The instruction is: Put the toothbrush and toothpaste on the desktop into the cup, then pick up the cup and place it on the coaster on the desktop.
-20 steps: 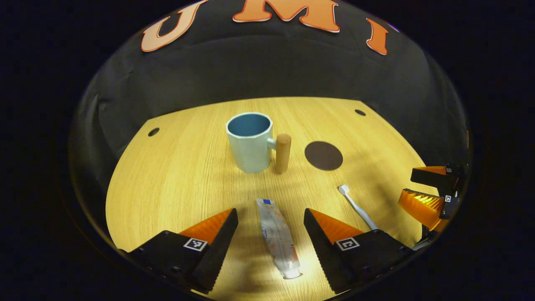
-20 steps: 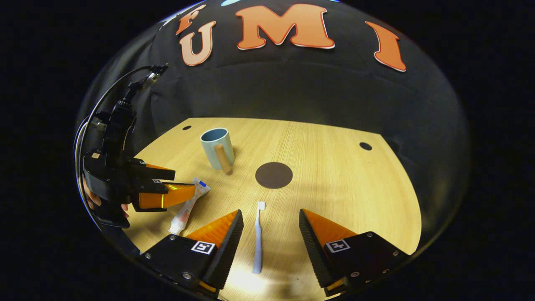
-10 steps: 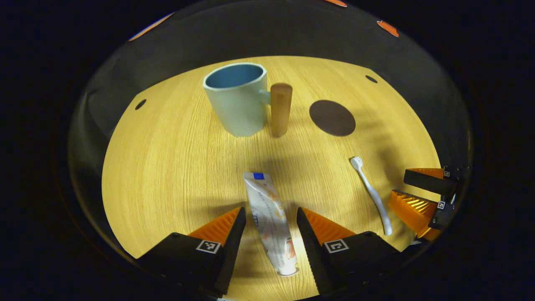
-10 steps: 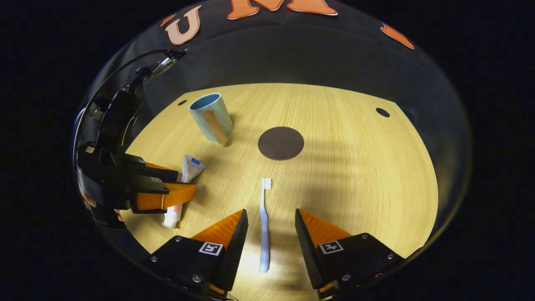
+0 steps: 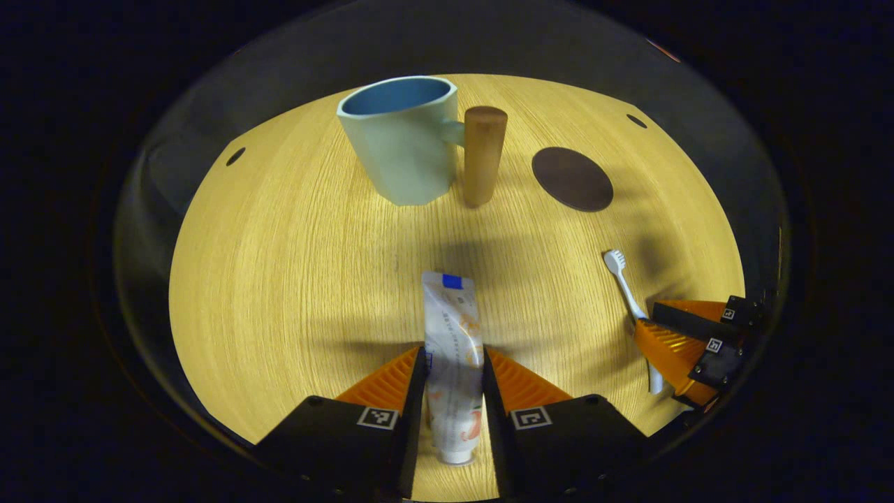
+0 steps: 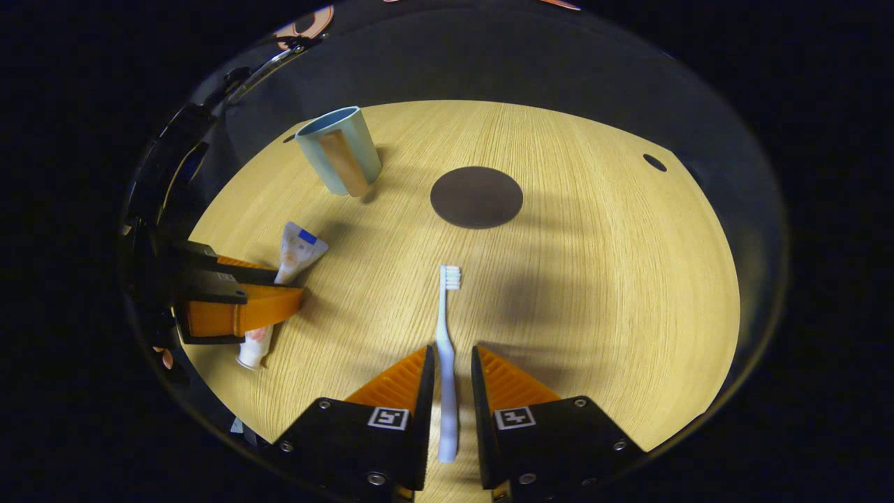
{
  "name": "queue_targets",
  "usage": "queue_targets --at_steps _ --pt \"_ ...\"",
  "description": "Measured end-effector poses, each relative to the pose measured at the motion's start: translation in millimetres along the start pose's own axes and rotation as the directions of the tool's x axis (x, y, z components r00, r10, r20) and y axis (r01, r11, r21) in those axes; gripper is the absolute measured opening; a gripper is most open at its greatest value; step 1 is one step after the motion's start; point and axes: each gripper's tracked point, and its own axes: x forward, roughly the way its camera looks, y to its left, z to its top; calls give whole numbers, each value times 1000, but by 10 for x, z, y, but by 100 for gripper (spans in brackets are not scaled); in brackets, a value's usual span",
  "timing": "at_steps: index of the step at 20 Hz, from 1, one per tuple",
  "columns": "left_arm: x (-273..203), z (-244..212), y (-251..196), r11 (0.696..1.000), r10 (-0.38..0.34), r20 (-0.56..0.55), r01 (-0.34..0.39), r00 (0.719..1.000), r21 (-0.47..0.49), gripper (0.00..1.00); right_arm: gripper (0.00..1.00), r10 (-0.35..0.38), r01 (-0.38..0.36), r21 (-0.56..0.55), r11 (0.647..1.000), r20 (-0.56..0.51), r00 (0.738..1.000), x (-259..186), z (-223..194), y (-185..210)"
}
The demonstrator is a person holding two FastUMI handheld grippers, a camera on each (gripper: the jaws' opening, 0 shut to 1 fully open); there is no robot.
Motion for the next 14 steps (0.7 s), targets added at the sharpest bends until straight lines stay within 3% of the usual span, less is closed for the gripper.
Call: queue_targets --at_steps 1,3,5,6,9,14 --pt "-28 -6 6 1000 -3 0 3 1000 -2 41 19 17 -16 9 1000 -20 1000 -36 -16 16" --pt "-36 18 8 1000 -12 2 12 1000 2 19 14 36 -36 14 999 -12 999 -72 17 49" --pt "-16 17 -38 999 -44 16 44 999 5 8 7 47 -47 15 999 -5 999 -54 24 63" --pt "-31 31 -40 998 -62 27 62 998 3 14 4 51 -52 18 999 5 999 -70 44 59" --pt "-99 40 -90 992 -128 73 129 989 -8 9 3 57 -58 38 998 39 998 -95 58 74" --pt "-271 215 -11 993 -118 170 119 978 4 9 3 89 -98 66 993 130 987 -295 230 58"
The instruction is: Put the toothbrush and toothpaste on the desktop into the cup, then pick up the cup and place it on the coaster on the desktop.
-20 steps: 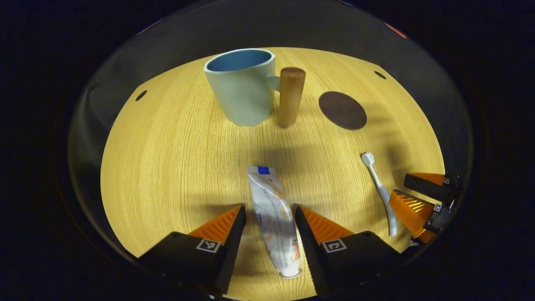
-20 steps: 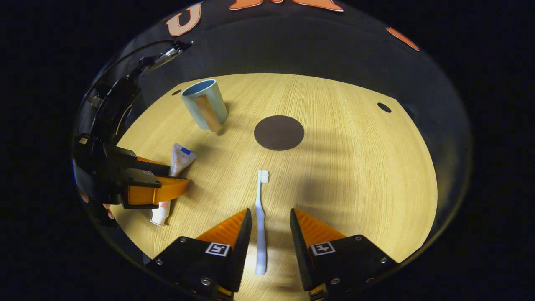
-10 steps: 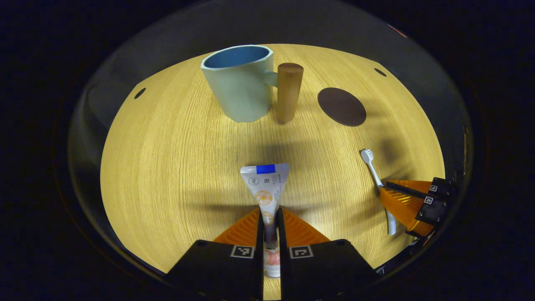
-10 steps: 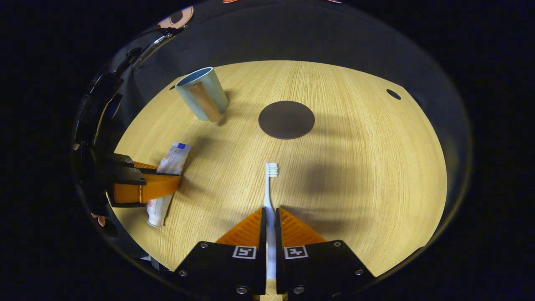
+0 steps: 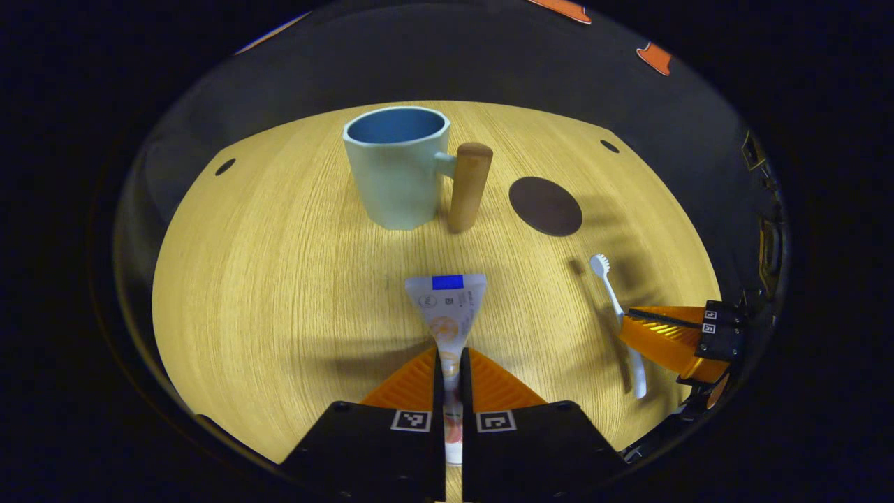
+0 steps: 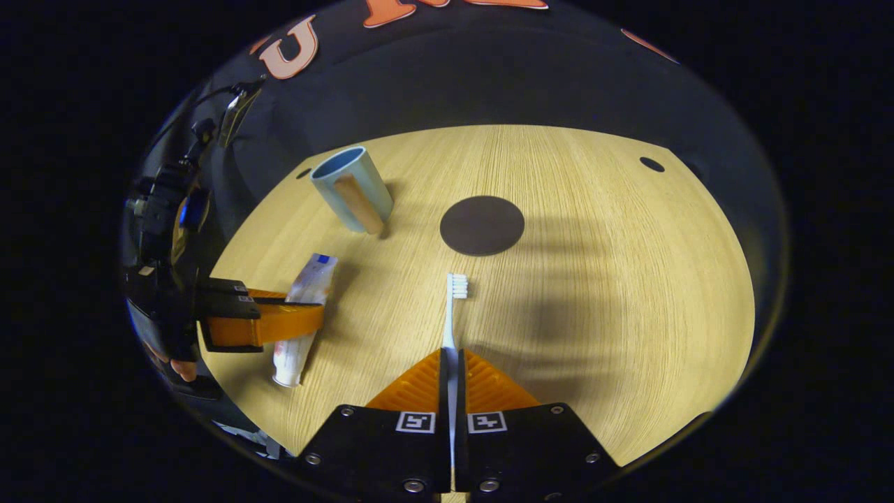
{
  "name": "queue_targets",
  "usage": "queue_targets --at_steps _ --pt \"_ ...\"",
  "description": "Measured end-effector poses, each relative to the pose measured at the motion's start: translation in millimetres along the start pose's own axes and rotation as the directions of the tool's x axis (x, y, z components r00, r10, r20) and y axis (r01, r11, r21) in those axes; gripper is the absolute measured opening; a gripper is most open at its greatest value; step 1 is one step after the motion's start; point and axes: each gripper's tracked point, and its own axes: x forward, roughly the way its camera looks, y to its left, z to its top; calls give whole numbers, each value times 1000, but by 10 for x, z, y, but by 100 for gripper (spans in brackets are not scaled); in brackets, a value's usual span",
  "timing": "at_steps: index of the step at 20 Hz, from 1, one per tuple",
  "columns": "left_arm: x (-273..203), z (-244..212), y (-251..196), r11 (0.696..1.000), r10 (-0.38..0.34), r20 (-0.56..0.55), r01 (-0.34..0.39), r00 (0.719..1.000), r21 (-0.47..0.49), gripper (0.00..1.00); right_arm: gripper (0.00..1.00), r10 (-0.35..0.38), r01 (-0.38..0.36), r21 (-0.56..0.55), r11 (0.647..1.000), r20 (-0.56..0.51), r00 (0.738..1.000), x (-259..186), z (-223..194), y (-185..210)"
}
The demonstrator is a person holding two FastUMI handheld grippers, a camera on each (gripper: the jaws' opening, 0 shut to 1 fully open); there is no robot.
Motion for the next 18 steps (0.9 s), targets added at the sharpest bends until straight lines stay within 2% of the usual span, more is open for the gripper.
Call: queue_targets --at_steps 4,8,9,12,14,18 --pt "-121 172 -4 1000 -9 114 7 993 16 9 3 -8 6 21 1000 88 996 -187 128 -83" --pt "-328 411 -73 999 -38 254 29 967 37 9 3 -11 -1 67 998 172 985 -407 310 -153" --pt "-497 510 -84 999 -42 296 30 954 45 9 3 -8 -7 77 997 197 980 -482 364 -171" --pt "-700 713 -57 998 -54 399 43 915 36 9 3 61 -91 102 991 264 963 -658 452 -191" --pt "-754 842 -22 998 -61 464 59 884 20 8 3 68 -103 97 990 310 948 -719 445 -283" --pt "-1002 1200 129 998 -49 607 60 793 3 8 3 82 -129 89 988 408 909 -816 464 -276"
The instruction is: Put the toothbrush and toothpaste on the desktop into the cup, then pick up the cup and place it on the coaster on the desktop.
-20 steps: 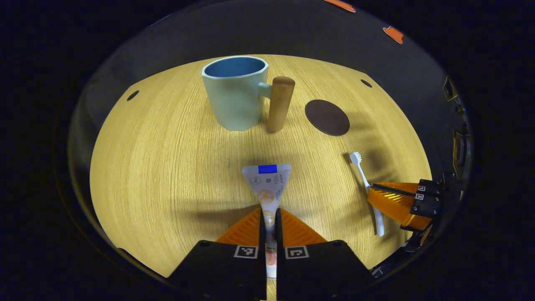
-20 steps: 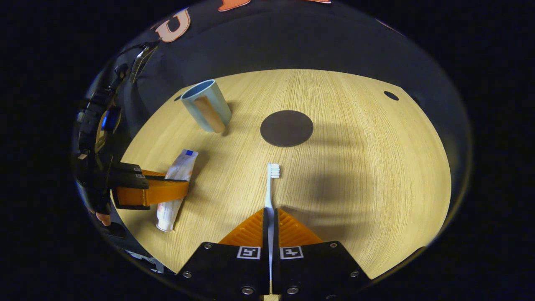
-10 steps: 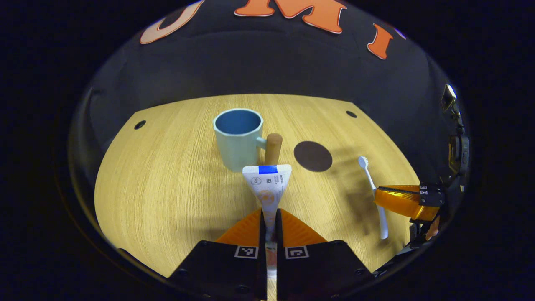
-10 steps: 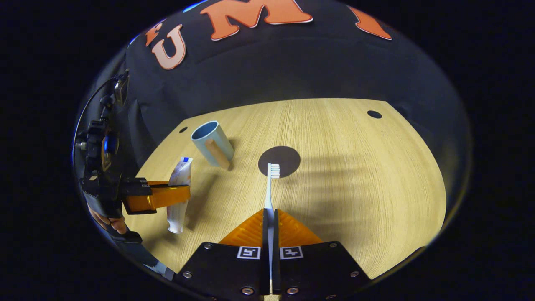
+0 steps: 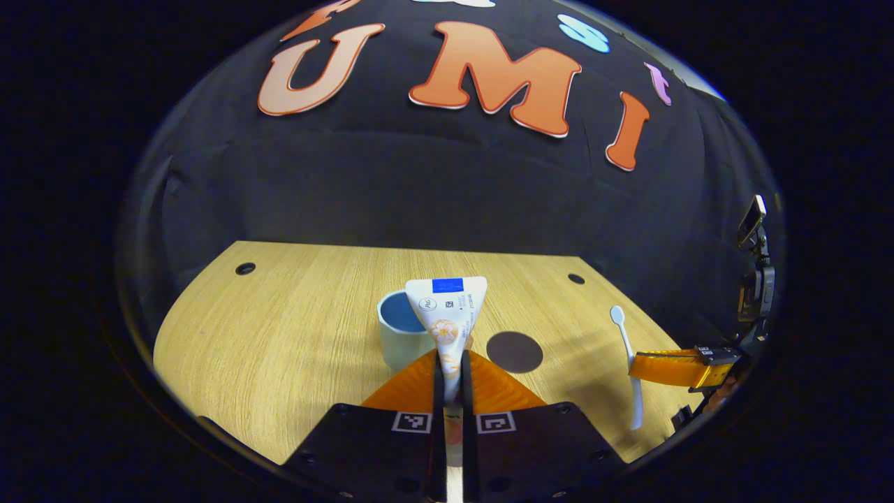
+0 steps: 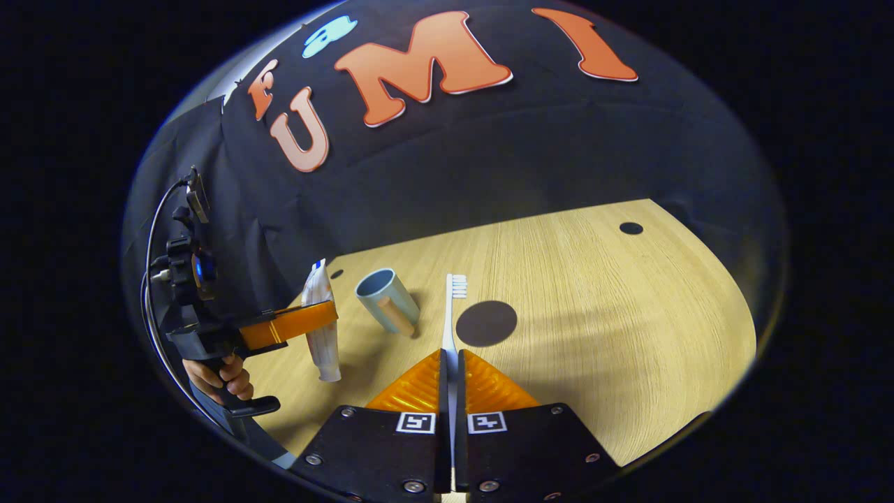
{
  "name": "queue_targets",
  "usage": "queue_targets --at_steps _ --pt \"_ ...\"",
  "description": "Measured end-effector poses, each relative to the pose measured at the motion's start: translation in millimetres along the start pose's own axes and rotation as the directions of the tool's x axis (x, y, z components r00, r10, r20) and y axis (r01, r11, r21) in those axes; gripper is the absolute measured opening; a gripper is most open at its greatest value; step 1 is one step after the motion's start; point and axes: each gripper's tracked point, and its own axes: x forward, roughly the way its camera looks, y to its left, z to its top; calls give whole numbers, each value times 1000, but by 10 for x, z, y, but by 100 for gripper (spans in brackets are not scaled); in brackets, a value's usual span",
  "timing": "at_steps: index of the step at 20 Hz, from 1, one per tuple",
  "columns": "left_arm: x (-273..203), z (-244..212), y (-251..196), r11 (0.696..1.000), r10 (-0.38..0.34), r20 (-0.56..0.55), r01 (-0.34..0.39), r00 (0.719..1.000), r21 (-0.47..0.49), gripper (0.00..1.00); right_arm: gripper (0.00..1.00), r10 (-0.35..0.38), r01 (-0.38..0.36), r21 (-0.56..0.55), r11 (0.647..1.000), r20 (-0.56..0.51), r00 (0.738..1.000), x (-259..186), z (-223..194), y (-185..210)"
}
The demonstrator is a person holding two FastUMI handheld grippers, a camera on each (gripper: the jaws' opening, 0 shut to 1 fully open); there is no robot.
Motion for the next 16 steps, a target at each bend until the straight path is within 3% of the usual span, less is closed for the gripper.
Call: queue_targets --at_steps 4,8,16 --pt "36 472 45 1000 13 176 -16 984 14 8 2 5 -4 -13 1000 96 995 -140 199 -15" --pt "184 1001 173 998 43 321 -53 946 25 8 2 3 3 -38 999 169 986 -7 387 -4" --pt "682 1337 381 999 51 453 -50 890 -14 8 2 18 2 -68 998 302 953 72 706 -31"
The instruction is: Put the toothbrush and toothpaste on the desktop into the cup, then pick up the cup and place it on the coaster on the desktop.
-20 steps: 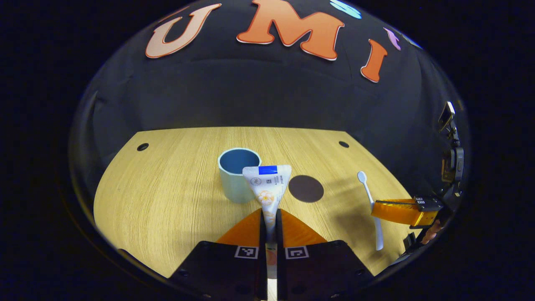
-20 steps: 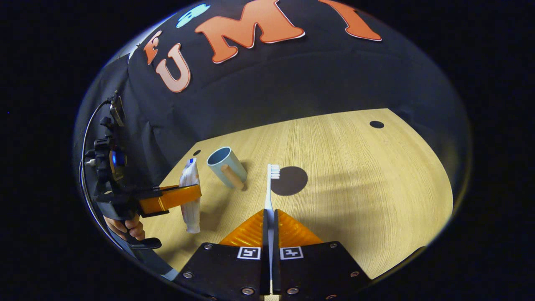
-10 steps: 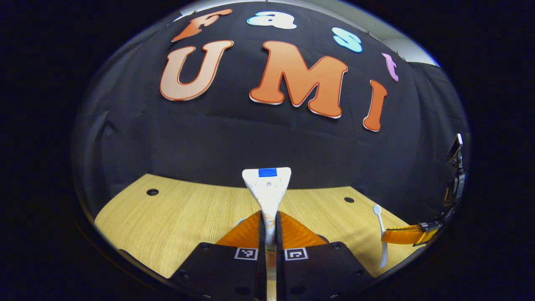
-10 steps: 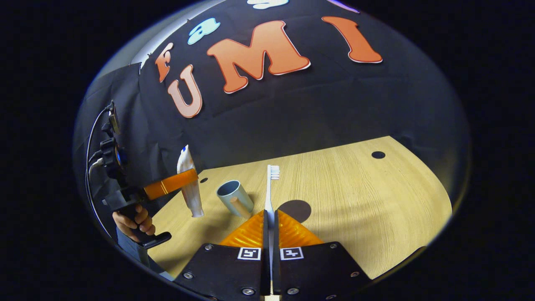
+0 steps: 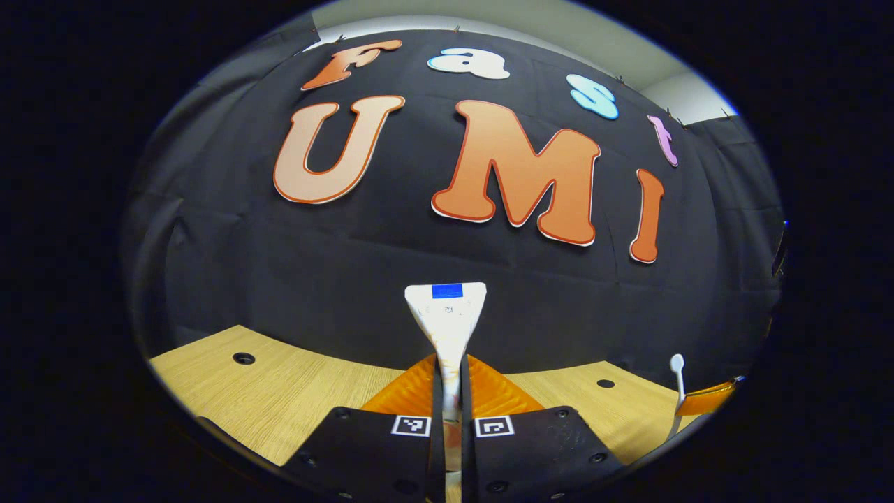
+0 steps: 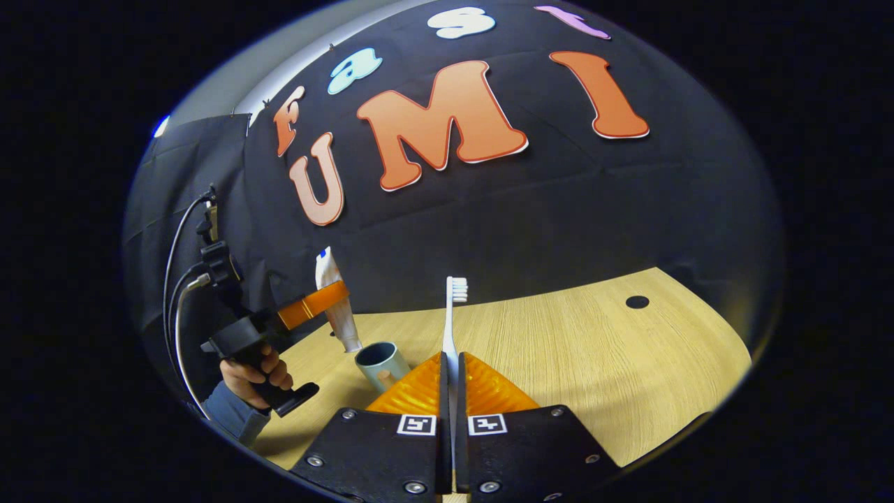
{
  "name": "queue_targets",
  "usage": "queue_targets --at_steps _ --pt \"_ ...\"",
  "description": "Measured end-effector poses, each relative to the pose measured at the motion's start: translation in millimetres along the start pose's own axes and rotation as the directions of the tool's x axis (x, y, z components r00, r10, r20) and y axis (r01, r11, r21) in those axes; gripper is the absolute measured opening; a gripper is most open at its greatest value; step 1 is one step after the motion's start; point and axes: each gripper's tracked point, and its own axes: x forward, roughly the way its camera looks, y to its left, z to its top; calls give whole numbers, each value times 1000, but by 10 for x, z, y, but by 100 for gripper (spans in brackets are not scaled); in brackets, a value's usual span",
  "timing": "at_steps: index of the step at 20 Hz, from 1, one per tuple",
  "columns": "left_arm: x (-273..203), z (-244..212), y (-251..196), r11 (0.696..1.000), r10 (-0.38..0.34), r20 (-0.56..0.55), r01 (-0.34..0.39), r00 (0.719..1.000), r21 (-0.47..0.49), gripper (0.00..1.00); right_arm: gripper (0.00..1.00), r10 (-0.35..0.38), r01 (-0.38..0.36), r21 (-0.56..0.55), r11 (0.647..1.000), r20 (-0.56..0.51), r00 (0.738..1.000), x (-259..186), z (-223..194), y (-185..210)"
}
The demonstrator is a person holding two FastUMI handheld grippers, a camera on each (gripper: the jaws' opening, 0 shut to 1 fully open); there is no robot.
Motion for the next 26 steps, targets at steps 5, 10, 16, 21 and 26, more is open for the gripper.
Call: queue_targets --at_steps 5,10,16,21,26 --pt "246 -306 85 1000 -4 -16 3 1000 -28 8 2 -12 12 -1 1000 4 1000 360 22 -61" --pt "276 -639 254 997 5 -70 -11 998 -79 8 2 24 -24 -21 999 23 999 507 60 107" --pt "147 -898 303 995 2 -120 -13 993 -95 10 2 93 -86 -81 993 82 992 767 257 518" --pt "15 -970 216 994 -46 -142 32 989 -100 15 2 156 -145 -111 983 98 983 1056 293 919" --pt "-139 -1041 120 996 -90 -167 84 982 -42 45 2 189 -177 -113 978 100 977 1337 234 1089"
